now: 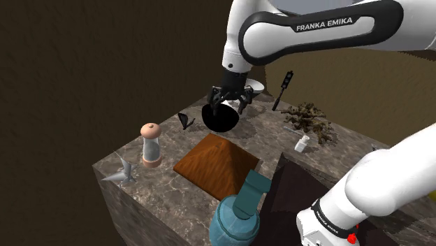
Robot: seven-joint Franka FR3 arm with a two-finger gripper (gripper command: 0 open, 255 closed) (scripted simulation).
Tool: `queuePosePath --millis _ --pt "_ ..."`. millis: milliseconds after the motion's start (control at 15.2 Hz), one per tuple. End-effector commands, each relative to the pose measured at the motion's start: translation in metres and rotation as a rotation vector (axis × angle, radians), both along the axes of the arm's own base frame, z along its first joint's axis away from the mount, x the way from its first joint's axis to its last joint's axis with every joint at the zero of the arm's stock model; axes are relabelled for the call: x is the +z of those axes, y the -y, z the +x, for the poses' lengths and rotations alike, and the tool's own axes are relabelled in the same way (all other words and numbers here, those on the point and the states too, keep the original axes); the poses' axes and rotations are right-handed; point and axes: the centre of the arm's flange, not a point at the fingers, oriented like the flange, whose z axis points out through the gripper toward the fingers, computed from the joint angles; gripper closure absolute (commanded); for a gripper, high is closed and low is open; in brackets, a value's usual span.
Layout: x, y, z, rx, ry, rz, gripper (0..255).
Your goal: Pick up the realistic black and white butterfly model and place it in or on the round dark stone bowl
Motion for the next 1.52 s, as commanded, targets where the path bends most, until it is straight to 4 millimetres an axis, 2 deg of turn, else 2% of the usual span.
queuePosePath --millis 0,660,1254,1452 --pt "-0.017 -0.012 0.019 -0.047 0.002 -0.009 0" --pt "-0.096 -0.052 0.120 -0.263 0.006 -0.062 0" --pt "-0.169 -0.065 0.216 -0.458 0.009 -0.110 0" --pt "-0.182 -0.064 0.219 -0.466 0.010 -0.112 0"
